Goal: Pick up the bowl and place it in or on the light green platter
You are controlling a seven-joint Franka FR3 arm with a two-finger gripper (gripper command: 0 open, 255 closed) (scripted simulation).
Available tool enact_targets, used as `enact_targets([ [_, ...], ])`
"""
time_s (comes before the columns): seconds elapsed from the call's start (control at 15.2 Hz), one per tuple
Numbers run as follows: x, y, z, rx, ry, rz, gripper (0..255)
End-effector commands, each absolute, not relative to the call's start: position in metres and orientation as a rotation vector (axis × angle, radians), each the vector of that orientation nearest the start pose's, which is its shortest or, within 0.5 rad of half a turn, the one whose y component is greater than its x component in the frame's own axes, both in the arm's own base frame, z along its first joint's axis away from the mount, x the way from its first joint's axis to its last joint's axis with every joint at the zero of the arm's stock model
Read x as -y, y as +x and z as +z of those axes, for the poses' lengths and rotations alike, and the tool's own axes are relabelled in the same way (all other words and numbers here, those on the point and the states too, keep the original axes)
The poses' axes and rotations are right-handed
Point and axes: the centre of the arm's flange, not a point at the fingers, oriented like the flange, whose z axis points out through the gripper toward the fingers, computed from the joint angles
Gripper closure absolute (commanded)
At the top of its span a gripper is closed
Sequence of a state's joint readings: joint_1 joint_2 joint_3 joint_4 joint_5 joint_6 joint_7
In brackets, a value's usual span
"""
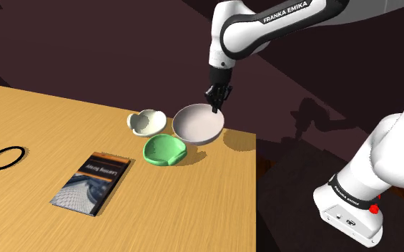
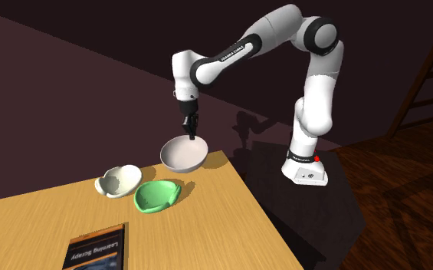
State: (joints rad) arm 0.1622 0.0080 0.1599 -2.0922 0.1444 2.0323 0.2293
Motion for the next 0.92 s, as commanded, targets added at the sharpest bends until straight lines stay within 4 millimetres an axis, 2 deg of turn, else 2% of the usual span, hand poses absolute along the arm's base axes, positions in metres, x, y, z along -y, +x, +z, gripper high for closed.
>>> enact_targets([
  [0.0,-0.196,0.527,0.42,0.035,-3.032,0.152,255],
  [0.59,-0.285,0.607,0.439,0.035,-3.032,0.152,255],
  [0.86,-0.285,0.607,0.418,0.035,-3.032,0.152,255],
])
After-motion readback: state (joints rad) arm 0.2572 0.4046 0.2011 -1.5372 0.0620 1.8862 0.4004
